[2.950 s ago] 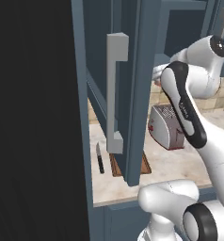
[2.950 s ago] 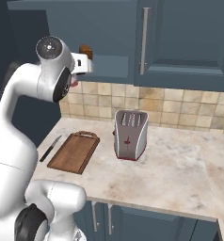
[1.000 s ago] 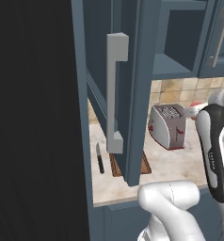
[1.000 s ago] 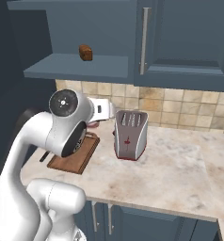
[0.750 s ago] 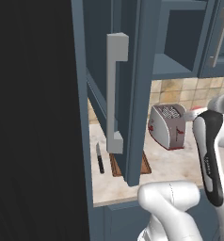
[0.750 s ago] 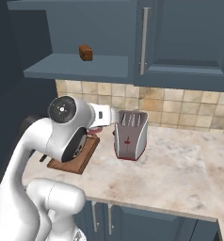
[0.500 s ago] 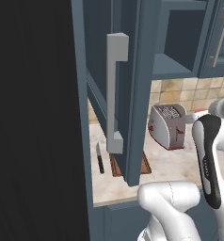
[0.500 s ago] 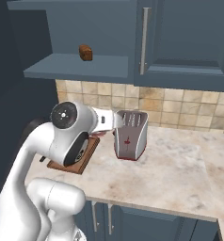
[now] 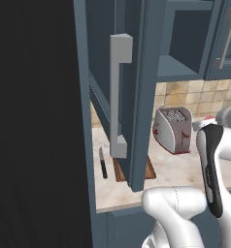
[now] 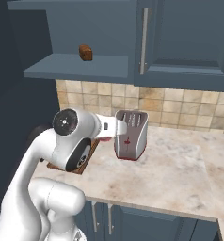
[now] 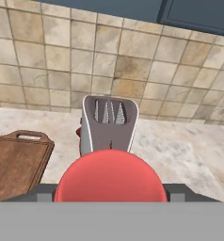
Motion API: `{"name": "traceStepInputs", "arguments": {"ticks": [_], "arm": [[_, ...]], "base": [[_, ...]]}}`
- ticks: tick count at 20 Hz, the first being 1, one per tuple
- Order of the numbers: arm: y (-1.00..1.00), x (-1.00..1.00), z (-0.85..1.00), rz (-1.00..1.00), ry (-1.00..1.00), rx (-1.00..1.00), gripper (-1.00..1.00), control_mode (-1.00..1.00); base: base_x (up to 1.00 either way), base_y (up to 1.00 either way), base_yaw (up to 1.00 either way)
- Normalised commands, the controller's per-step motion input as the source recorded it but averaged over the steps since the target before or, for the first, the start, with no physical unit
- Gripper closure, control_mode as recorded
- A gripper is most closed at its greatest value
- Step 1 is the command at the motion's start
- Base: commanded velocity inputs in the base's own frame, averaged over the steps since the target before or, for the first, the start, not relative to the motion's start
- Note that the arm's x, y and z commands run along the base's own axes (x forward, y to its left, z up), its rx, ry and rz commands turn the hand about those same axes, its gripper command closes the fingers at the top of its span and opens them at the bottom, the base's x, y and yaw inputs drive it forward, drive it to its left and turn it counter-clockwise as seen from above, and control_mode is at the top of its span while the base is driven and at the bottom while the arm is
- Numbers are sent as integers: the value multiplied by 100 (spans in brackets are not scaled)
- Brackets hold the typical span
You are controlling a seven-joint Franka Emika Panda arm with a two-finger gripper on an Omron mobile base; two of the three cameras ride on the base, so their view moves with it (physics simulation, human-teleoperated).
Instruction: Pick the bread, place it on the cutting board, pick the jam, place it on the counter, and close the cabinet.
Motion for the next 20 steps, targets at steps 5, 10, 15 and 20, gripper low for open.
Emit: {"name": "traceStepInputs", "arguments": {"ticks": [5,10,15,20], "arm": [[-12,3,-14,-9,0,-1,100,-100],[-12,0,-21,-8,0,0,100,-100],[-13,0,-24,-7,0,0,100,-100],[-10,0,-22,-5,0,0,100,-100]], "base": [[0,0,0],[0,0,0],[0,0,0],[0,0,0]]}}
